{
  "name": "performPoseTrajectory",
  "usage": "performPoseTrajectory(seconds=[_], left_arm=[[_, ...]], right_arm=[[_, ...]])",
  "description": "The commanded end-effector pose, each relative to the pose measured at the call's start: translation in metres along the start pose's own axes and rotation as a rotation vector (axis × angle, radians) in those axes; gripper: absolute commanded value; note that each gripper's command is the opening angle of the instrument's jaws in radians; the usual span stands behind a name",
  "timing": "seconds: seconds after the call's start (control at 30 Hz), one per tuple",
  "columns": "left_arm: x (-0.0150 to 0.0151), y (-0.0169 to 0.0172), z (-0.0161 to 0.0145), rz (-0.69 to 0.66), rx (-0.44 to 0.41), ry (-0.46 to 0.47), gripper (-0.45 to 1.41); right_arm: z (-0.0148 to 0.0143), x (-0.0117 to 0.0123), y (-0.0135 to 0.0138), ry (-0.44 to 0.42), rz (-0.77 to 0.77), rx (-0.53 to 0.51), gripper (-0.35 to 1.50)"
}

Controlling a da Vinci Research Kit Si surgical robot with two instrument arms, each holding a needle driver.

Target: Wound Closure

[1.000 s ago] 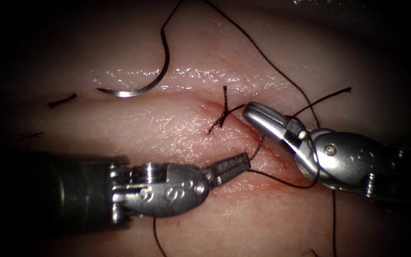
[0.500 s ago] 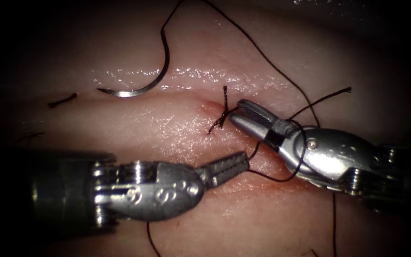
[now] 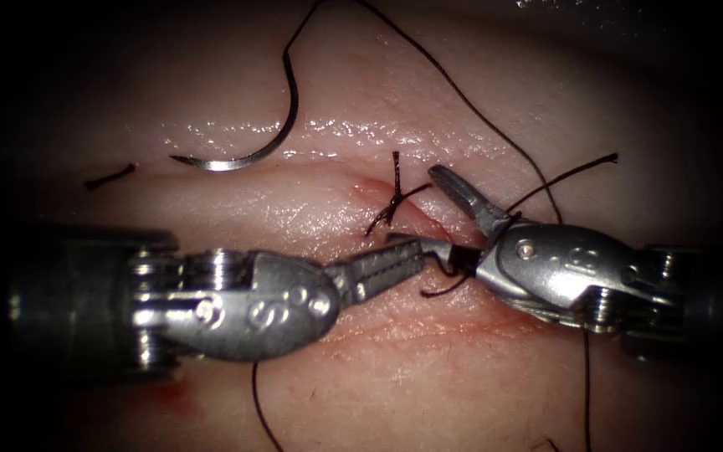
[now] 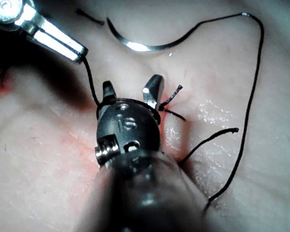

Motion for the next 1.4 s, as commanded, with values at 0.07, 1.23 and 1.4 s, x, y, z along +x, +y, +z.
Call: performPoseTrajectory(seconds=[0.07,1.23,1.4], left_arm=[[0.0000,-0.0012,0.0009,0.007,-0.019,-0.005,-0.45],[-0.0059,-0.0090,0.0099,0.083,-0.253,0.011,-0.45],[-0.0078,-0.0091,0.0107,0.104,-0.267,0.020,-0.45]], right_arm=[[0.0010,-0.0003,-0.0008,-0.008,-0.023,0.036,0.83],[0.0012,-0.0014,-0.0045,0.104,-0.212,0.477,0.62],[0.0005,-0.0010,-0.0042,0.202,-0.169,0.522,0.12]])
